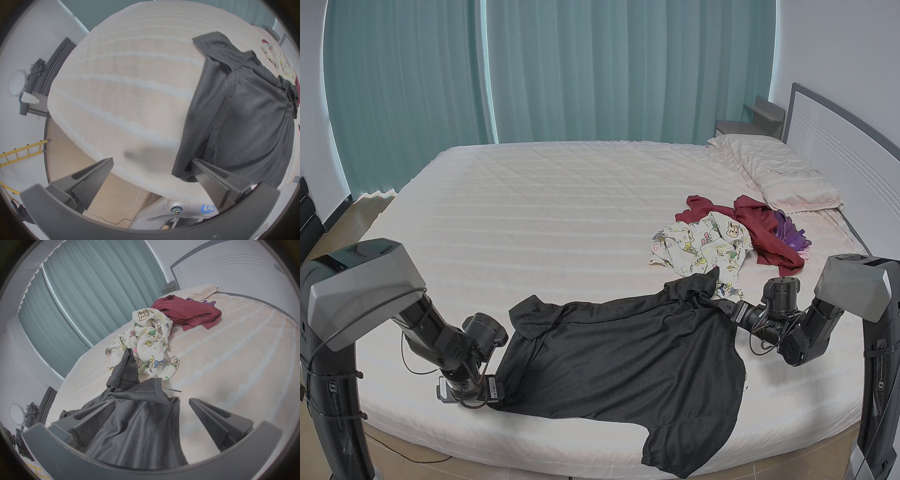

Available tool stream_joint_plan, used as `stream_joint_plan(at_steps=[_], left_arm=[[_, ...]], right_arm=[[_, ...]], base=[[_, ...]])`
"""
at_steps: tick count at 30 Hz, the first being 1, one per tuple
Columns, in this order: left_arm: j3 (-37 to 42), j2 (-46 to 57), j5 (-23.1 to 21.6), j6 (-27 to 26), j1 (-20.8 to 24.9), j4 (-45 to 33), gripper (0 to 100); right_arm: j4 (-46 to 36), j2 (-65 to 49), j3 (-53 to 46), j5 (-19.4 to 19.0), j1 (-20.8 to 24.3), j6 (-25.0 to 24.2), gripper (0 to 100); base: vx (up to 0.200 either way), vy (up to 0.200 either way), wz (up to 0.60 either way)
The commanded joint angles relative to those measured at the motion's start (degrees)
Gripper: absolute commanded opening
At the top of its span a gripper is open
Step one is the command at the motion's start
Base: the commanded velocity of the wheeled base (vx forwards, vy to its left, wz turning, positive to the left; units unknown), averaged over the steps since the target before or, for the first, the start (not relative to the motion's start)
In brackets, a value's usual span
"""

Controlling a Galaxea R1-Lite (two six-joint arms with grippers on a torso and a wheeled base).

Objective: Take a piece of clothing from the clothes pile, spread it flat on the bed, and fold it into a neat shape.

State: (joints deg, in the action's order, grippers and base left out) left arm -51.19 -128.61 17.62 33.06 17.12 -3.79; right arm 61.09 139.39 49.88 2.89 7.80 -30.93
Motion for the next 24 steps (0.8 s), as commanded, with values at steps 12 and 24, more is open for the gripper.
stream_joint_plan(at_steps=[12, 24], left_arm=[[0.0, 11.0, -11.5, -2.5, -3.9, -4.5, 100], [-1.5, 2.6, -18.8, -2.8, -2.9, 3.6, 100]], right_arm=[[1.3, -0.2, -1.3, 0.0, 0.1, -0.1, 100], [1.3, -0.3, -1.3, 0.0, 0.5, -0.1, 100]], base=[[0.0, 0.0, 0.0], [0.0, 0.0, 0.0]])
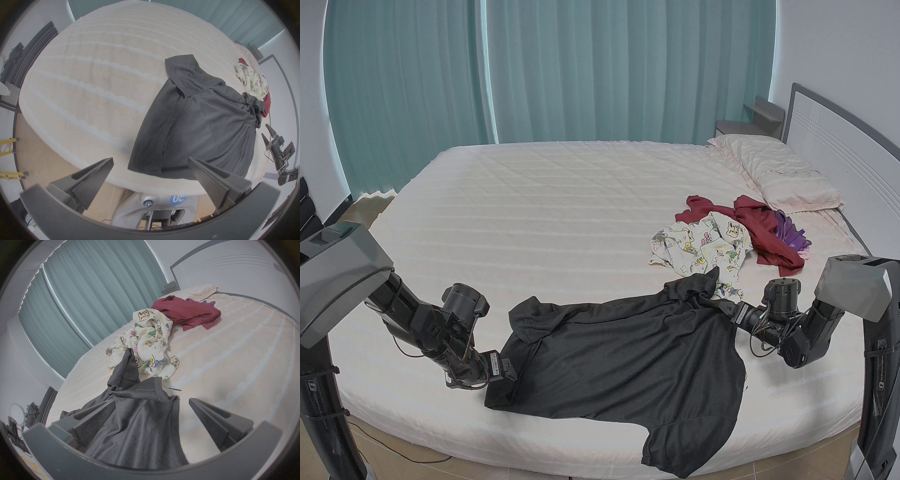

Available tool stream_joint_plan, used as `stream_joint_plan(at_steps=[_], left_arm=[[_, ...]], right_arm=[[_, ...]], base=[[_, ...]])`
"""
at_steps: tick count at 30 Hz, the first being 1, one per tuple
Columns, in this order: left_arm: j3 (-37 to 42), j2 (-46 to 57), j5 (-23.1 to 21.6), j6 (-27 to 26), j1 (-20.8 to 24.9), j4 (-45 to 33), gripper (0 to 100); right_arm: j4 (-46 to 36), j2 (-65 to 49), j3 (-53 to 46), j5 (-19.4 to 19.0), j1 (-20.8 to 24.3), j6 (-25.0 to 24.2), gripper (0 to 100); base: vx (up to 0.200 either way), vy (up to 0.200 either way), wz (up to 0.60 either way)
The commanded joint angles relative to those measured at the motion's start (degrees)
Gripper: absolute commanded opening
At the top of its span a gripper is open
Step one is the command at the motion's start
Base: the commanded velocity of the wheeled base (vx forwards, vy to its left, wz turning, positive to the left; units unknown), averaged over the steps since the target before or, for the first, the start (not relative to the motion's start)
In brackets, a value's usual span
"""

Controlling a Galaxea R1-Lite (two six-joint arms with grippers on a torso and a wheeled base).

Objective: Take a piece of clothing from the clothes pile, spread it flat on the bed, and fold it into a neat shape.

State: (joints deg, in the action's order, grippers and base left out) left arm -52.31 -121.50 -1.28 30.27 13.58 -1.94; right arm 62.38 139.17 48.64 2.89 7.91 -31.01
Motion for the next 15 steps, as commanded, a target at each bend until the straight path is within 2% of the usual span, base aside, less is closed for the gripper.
stream_joint_plan(at_steps=[1, 4, 10, 11, 15], left_arm=[[-0.3, -5.4, 0.1, 0.0, 1.1, 2.2, 100], [-0.1, -6.2, 0.8, -0.1, 2.0, 2.4, 100], [-0.2, -8.6, 7.8, -0.2, 3.9, 2.3, 100], [-0.2, -8.9, 8.7, -0.3, 4.1, 2.2, 0], [-1.1, -10.4, 11.8, -0.3, 4.8, 1.9, 0]], right_arm=[[0.0, -0.1, 0.0, 0.0, 0.4, -0.1, 100], [0.0, -0.1, 0.0, 0.0, 0.4, -0.1, 100], [0.1, 0.0, 0.0, 0.0, 0.4, -0.1, 100], [0.1, 0.1, 0.1, 0.0, 0.4, -0.1, 100], [0.1, 0.1, -0.1, 0.0, 0.5, -0.2, 100]], base=[[0.0, 0.0, 0.0], [0.0, 0.0, 0.0], [0.0, 0.0, 0.0], [0.0, 0.0, 0.0], [0.0, 0.0, 0.0]])
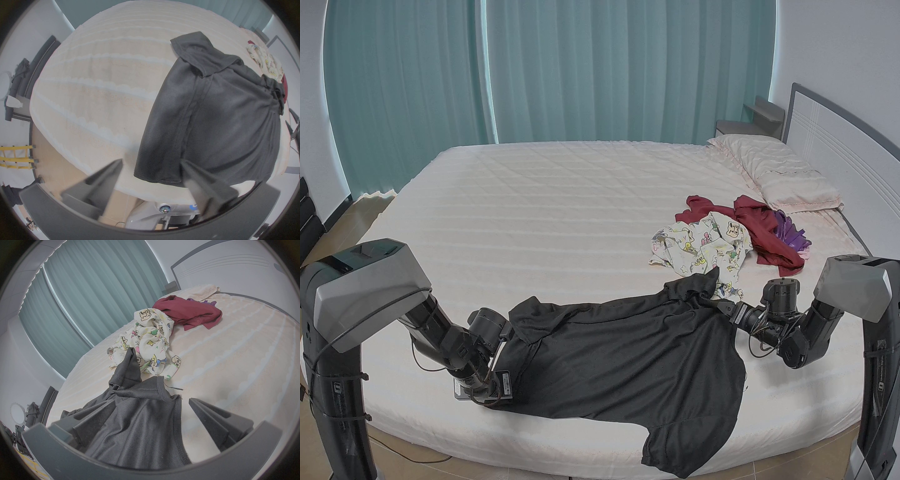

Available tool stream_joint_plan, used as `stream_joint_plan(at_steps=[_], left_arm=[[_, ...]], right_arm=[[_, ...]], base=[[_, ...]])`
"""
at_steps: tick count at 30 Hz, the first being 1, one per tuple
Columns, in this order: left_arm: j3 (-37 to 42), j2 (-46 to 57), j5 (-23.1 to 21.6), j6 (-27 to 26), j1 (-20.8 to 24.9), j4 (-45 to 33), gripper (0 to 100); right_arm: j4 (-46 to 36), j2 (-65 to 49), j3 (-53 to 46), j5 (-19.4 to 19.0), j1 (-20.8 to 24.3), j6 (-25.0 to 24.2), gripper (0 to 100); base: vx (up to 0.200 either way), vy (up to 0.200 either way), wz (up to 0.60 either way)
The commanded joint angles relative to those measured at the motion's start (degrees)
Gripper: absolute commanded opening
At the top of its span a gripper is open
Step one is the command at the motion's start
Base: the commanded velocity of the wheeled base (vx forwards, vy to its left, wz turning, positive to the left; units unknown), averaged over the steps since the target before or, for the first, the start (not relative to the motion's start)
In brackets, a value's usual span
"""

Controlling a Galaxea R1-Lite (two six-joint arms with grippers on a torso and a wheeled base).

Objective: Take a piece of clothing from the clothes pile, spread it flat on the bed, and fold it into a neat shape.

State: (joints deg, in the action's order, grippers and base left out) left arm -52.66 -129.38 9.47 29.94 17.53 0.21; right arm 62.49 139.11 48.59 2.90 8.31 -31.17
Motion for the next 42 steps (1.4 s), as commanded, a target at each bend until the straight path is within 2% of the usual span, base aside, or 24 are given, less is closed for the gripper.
stream_joint_plan(at_steps=[1, 10, 15, 19, 25, 26, 32, 38, 42], left_arm=[[-0.8, -2.5, 1.3, 0.0, 0.9, -0.5, 0], [1.7, 0.3, 1.5, 0.2, -0.2, -4.3, 0], [3.7, 6.4, 1.5, 0.1, -0.7, -13.1, 0], [3.8, 7.2, 1.7, 0.2, -0.7, -18.1, 0], [5.7, 7.6, 1.6, 0.2, -0.7, -19.2, 0], [6.1, 7.3, 1.5, 0.2, -0.5, -19.0, 100], [5.6, 7.3, 1.4, 0.4, -0.4, -18.8, 100], [2.7, 10.0, 0.6, 0.6, -2.6, -18.0, 100], [-3.2, 10.4, -3.1, 2.1, -3.3, -15.9, 100]], right_arm=[[0.0, 0.0, -0.2, 0.0, 0.0, 0.0, 100], [-0.2, -1.9, -3.7, -1.0, -0.1, 0.3, 100], [-0.3, -5.7, -9.8, -6.6, -0.1, 0.8, 100], [-0.2, -5.9, -11.6, -6.9, -0.1, 1.5, 100], [-0.2, -5.8, -13.3, -7.0, 0.0, 2.0, 100], [-0.2, -5.5, -13.3, -7.0, 0.0, 2.0, 100], [-0.1, -5.6, -13.2, -7.1, 0.7, 1.9, 100], [-0.1, -5.5, -12.6, -7.1, 0.8, 1.6, 100], [0.0, -5.4, -12.5, -7.1, 1.4, 1.2, 100]], base=[[0.0, 0.0, 0.0], [0.0, 0.0, 0.0], [0.0, 0.0, 0.0], [0.0, 0.0, 0.0], [0.0, 0.0, 0.0], [0.0, 0.0, 0.0], [0.0, 0.0, 0.0], [0.0, 0.0, 0.0], [0.0, 0.0, 0.0]])
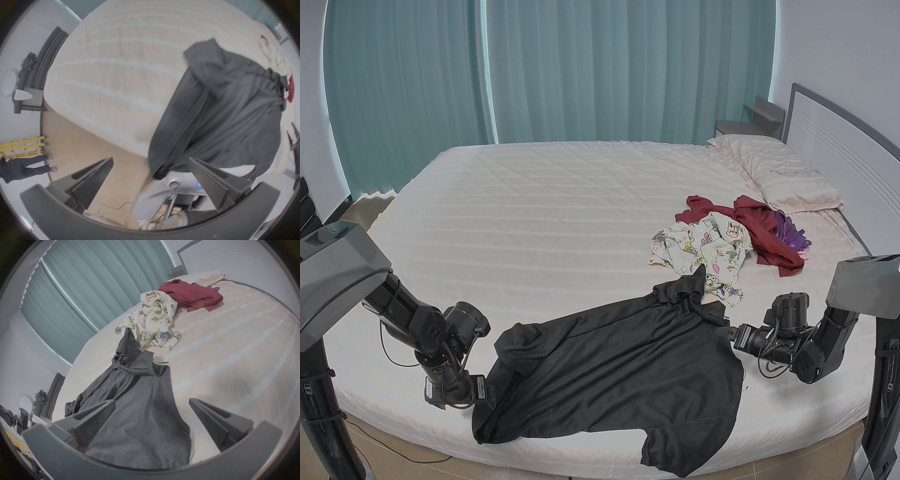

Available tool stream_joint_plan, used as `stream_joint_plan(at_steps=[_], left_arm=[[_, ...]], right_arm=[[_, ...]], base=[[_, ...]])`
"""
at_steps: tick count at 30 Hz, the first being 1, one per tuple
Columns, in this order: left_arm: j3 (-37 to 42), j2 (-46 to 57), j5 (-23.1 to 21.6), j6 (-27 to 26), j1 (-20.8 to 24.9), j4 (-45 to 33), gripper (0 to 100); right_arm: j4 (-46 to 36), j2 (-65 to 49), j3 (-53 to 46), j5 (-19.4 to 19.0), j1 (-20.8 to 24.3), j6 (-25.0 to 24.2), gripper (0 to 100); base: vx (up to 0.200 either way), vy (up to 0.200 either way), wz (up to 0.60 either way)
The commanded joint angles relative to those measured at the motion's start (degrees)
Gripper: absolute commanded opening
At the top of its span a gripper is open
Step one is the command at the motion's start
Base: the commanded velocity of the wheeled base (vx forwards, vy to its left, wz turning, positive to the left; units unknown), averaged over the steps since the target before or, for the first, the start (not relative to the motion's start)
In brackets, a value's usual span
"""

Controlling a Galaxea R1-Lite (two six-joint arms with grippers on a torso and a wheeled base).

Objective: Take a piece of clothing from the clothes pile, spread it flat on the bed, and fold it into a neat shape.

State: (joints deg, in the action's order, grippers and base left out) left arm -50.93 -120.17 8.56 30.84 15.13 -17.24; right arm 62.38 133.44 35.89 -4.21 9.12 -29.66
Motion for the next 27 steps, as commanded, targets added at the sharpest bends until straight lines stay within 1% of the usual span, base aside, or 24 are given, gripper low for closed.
stream_joint_plan(at_steps=[1, 4, 5, 11, 16, 18, 20, 22, 23, 26, 27], left_arm=[[-5.8, 1.1, -2.3, 2.2, -0.8, 2.2, 100], [-8.1, -1.2, -2.2, 5.1, -0.2, 5.6, 100], [-9.2, -3.2, -2.1, 6.5, 0.3, 8.2, 100], [-14.6, -11.0, -1.8, 9.9, 1.2, 13.3, 100], [-18.0, -14.6, -1.6, 10.3, 1.2, 14.4, 100], [-18.0, -14.6, -1.6, 10.3, 1.2, 14.4, 100], [-19.4, -16.3, -1.6, 10.8, 1.3, 16.9, 100], [-19.8, -17.3, -1.5, 10.6, 1.2, 17.8, 100], [-19.9, -17.5, -1.5, 10.6, 1.3, 17.9, 0], [-21.3, -18.6, -0.7, 10.7, 1.2, 18.1, 0], [-21.9, -19.0, 0.3, 10.7, 1.2, 18.1, 0]], right_arm=[[0.1, 0.2, 0.2, 0.0, 0.8, -0.3, 100], [0.1, 0.1, 0.1, 0.0, 1.3, -0.3, 100], [0.2, 0.0, 0.1, 0.0, 1.7, -0.6, 100], [3.3, 0.2, -0.5, 0.1, 2.5, -2.0, 100], [3.4, 0.2, -0.5, 0.0, 2.5, -2.1, 100], [3.4, 0.2, -0.5, 0.0, 2.5, -2.1, 100], [3.4, 0.2, -0.5, 0.0, 2.4, -2.1, 100], [3.4, 0.2, -0.5, 0.0, 2.4, -2.1, 100], [3.4, 0.2, -0.5, 0.0, 2.4, -2.1, 100], [3.4, 0.2, -0.4, 0.0, 2.4, -2.1, 100], [3.4, 0.2, -0.4, 0.0, 2.4, -2.1, 100]], base=[[0.0, 0.0, 0.0], [0.0, 0.0, 0.0], [0.0, 0.0, 0.0], [0.0, 0.0, 0.0], [0.0, 0.0, 0.0], [0.0, 0.0, 0.0], [0.0, 0.0, 0.0], [0.0, 0.0, 0.0], [0.0, 0.0, 0.0], [0.0, 0.0, 0.0], [0.0, 0.0, 0.0]])
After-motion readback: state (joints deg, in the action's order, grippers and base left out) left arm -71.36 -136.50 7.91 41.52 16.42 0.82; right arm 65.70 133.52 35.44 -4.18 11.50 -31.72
